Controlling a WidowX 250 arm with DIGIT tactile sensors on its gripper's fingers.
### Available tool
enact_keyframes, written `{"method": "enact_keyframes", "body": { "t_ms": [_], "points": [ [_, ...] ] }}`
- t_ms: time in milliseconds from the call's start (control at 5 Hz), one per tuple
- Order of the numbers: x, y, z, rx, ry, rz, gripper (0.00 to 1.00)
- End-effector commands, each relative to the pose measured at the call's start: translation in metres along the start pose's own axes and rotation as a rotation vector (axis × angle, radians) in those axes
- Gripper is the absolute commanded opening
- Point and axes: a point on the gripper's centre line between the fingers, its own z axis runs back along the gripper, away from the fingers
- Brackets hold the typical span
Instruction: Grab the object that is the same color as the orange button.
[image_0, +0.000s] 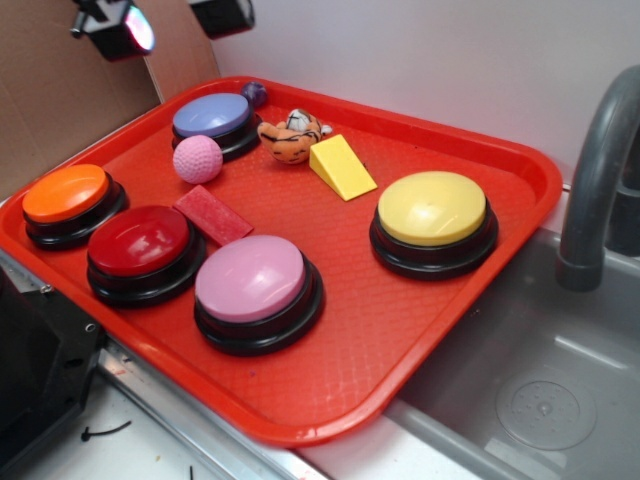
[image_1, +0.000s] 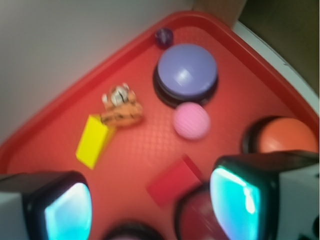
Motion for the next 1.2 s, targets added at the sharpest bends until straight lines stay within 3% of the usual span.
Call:
{"method": "enact_keyframes", "body": {
  "t_ms": [0, 600, 1000],
  "points": [
    [0.028, -0.013, -0.039, 0.033, -0.026, 0.157, 1.0],
    [0.043, -0.029, -0.106, 0.122, -0.009, 0.22, 1.0],
    [0.049, -0.021, -0.136, 0.205, -0.027, 0.23, 1.0]
  ]
}}
